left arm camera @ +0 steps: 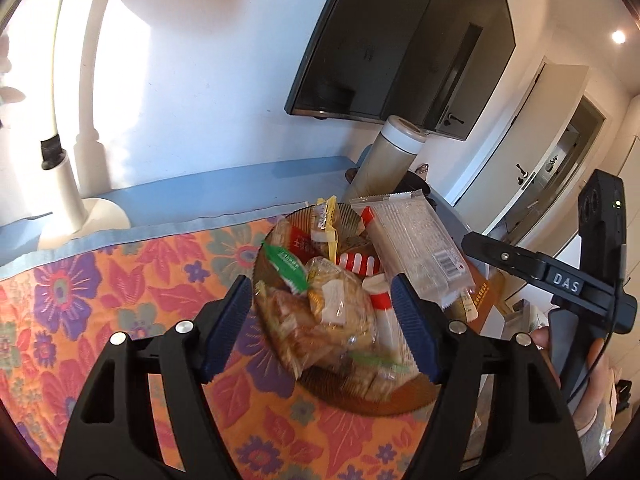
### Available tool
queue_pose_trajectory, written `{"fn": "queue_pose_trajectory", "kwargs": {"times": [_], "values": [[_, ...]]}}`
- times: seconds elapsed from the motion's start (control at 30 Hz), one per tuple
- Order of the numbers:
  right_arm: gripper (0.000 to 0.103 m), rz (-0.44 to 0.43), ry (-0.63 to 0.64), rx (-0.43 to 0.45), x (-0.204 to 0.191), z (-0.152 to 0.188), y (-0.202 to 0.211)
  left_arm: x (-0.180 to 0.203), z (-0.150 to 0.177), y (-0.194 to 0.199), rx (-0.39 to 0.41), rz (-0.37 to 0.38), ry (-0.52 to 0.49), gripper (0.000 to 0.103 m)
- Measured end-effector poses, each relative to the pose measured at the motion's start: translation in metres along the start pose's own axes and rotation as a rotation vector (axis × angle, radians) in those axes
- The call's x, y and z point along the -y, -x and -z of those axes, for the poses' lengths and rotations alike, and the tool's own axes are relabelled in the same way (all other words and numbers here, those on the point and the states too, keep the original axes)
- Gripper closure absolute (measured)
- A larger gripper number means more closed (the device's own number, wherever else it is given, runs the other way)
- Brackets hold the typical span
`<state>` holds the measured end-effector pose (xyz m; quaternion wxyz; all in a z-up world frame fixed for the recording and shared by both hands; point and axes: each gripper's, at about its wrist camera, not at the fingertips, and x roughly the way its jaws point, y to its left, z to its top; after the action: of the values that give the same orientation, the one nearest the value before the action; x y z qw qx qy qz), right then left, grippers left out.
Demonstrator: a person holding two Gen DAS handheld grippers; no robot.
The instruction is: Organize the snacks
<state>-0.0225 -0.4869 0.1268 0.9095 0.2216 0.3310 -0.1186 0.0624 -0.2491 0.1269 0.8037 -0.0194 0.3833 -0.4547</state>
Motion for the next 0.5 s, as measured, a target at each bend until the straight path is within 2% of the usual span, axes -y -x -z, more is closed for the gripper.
{"fn": "queue_pose_trajectory", "kwargs": {"times": [0.3,0.43,0.5], "values": [[0.021,-0.041,0.050,0.011,-0.041,0.022,0.023,-0.025,0.024,0.067,0.083,-0.011,0.068,0.032],[0.020,-0.103,0.087,-0.003,-0.074,0.040,0.028,-0.041,0.038,0.106,0.130,-0.022,0.107,0.031],[0.017,-0.140,0.110,-0.020,-0.095,0.053,0.030,-0.050,0.049,0.126,0.151,-0.062,0.110,0.030]]}}
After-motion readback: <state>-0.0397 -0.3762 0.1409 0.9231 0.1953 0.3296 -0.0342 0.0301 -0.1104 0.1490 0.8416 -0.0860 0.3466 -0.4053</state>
